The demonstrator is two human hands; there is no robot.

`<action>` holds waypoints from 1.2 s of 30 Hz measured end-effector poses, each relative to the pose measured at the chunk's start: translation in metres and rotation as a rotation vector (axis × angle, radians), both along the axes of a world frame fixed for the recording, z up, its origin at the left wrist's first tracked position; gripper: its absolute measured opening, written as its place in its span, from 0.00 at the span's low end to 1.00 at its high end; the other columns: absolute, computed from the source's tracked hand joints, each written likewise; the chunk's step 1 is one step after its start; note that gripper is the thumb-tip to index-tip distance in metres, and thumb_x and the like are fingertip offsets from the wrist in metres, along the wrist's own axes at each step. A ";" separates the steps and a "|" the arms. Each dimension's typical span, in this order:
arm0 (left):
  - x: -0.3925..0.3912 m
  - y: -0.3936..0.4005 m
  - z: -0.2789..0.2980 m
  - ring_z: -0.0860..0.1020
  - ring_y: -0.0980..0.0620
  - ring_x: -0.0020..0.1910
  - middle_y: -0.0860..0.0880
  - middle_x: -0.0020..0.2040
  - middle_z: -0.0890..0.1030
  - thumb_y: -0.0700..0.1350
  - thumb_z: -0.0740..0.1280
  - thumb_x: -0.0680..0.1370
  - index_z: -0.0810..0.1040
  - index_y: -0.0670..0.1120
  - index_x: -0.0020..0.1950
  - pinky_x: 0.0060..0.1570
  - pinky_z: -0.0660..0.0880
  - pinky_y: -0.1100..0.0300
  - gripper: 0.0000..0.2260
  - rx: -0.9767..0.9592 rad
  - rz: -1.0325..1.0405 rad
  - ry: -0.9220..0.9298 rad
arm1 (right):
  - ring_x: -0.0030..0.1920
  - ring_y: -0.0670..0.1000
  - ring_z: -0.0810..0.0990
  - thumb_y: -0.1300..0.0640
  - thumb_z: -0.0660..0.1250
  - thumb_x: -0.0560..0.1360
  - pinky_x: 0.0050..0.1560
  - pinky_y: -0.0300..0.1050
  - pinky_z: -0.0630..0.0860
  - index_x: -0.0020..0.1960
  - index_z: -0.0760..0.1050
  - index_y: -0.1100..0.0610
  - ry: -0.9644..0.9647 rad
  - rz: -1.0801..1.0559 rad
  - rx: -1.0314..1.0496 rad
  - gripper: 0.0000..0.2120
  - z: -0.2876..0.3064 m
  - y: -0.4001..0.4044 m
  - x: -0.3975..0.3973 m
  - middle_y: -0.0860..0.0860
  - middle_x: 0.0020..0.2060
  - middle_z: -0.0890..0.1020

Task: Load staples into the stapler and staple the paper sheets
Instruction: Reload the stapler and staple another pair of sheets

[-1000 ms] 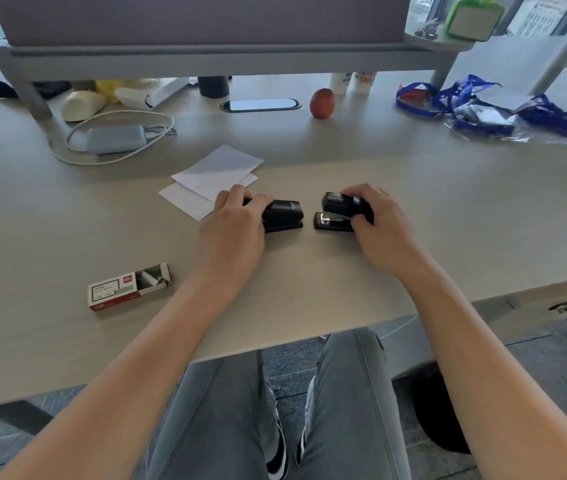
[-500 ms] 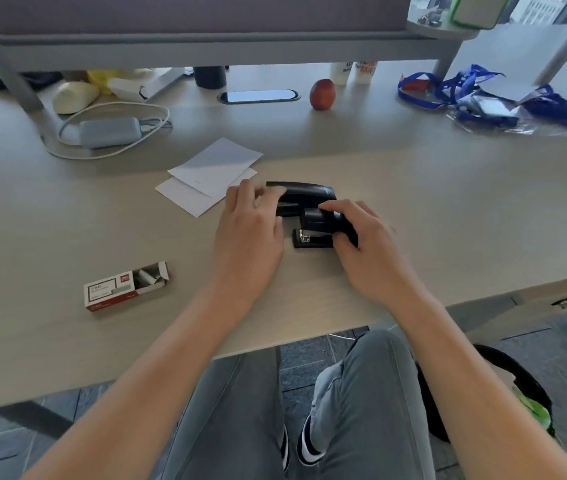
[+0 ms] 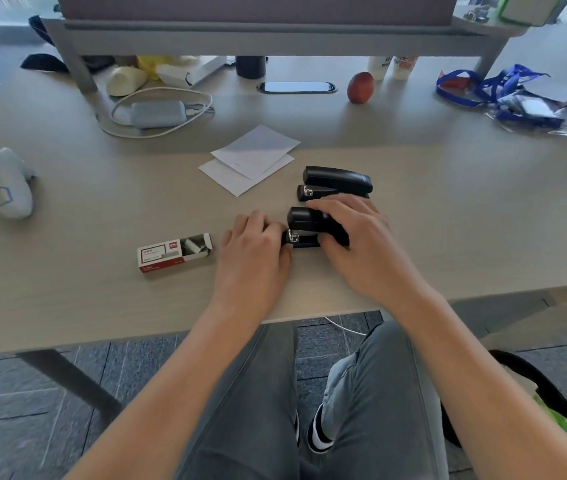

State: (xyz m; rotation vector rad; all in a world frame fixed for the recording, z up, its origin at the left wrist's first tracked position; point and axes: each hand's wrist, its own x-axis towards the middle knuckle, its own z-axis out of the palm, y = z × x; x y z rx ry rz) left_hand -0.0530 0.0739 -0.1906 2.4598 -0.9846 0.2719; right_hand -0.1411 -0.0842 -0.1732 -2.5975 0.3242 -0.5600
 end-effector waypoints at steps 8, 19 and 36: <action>-0.004 0.010 0.004 0.73 0.44 0.54 0.46 0.51 0.76 0.44 0.68 0.78 0.78 0.43 0.54 0.51 0.71 0.49 0.07 0.037 0.005 0.017 | 0.61 0.54 0.77 0.50 0.71 0.77 0.53 0.53 0.78 0.70 0.75 0.48 0.096 0.071 -0.220 0.22 0.018 0.006 0.002 0.47 0.61 0.80; -0.015 0.034 -0.006 0.74 0.42 0.54 0.47 0.55 0.79 0.40 0.65 0.78 0.80 0.43 0.55 0.51 0.73 0.48 0.08 0.005 0.036 -0.037 | 0.61 0.53 0.78 0.48 0.70 0.78 0.50 0.51 0.77 0.69 0.74 0.46 0.080 0.112 -0.268 0.20 0.015 0.027 0.007 0.45 0.60 0.80; -0.028 0.039 -0.008 0.73 0.43 0.60 0.45 0.59 0.79 0.38 0.69 0.77 0.80 0.41 0.63 0.62 0.70 0.48 0.14 0.023 0.128 -0.051 | 0.44 0.33 0.71 0.55 0.67 0.82 0.49 0.31 0.67 0.67 0.73 0.56 -0.269 -0.003 0.218 0.15 -0.003 0.032 -0.008 0.49 0.59 0.82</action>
